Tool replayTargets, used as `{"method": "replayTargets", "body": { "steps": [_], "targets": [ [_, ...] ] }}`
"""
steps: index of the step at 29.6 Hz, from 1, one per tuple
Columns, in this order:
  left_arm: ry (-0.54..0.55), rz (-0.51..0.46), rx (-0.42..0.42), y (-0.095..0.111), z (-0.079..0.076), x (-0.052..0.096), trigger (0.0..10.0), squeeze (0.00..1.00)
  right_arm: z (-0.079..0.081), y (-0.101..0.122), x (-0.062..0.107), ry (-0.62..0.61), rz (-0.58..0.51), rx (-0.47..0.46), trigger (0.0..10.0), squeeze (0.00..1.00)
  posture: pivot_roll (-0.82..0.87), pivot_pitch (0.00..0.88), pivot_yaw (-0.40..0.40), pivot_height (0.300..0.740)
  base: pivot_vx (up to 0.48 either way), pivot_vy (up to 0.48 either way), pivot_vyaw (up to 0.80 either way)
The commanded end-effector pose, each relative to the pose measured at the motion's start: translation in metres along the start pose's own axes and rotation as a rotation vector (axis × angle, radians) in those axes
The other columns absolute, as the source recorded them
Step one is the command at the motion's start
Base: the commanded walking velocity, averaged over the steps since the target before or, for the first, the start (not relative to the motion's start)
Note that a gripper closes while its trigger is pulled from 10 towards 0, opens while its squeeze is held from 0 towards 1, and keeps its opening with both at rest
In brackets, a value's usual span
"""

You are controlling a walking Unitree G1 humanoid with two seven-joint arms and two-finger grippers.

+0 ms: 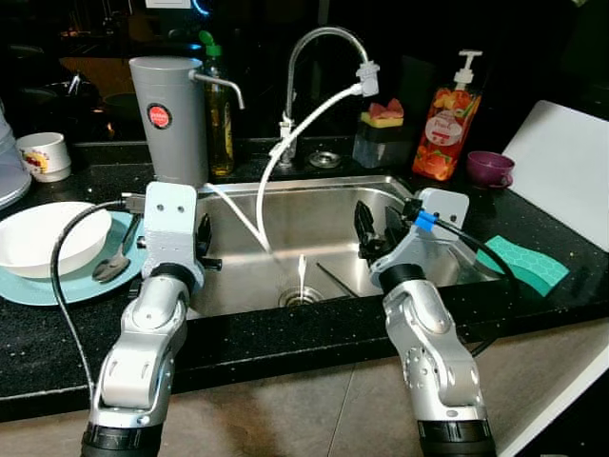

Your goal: Kitchen organization

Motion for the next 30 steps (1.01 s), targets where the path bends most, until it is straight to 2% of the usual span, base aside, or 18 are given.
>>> {"method": "replayTargets", "body": {
  "steps": [1,16,30],
  "targets": [
    [-0.012,0.02,-0.012,-0.004,-0.004,-0.002,10.0,0.0,0.0,0.003,0.002,-0.003,-0.007,-0.005,10.0,0.0,0.16,0.086,-0.049,0.74,0.0,0.0,0.0],
    [-0.062,-0.007,0.006,-0.002,-0.014,-0.002,10.0,0.0,-0.002,0.004,0.003,-0.018,-0.024,-0.004,10.0,0.0,0.15,0.038,-0.025,0.74,0.0,0.0,0.0],
    [-0.072,-0.008,0.025,-0.002,-0.02,-0.001,10.0,0.0,-0.007,0.001,0.006,-0.033,-0.012,0.002,10.0,0.0,0.15,0.046,-0.024,0.74,0.0,0.0,0.0]
  ]
}}
Point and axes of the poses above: a point about 5 cm out from each wrist's last joint towards the gripper, its own x axis pointing back from the gripper into the wrist, its own y axis along the axis of the wrist's last joint, z = x × y, the point moved 6 cm from there along -x, pointing out of the wrist towards the gripper, and after that the axes turned 8 degrees about x, right-handed, at the moved point
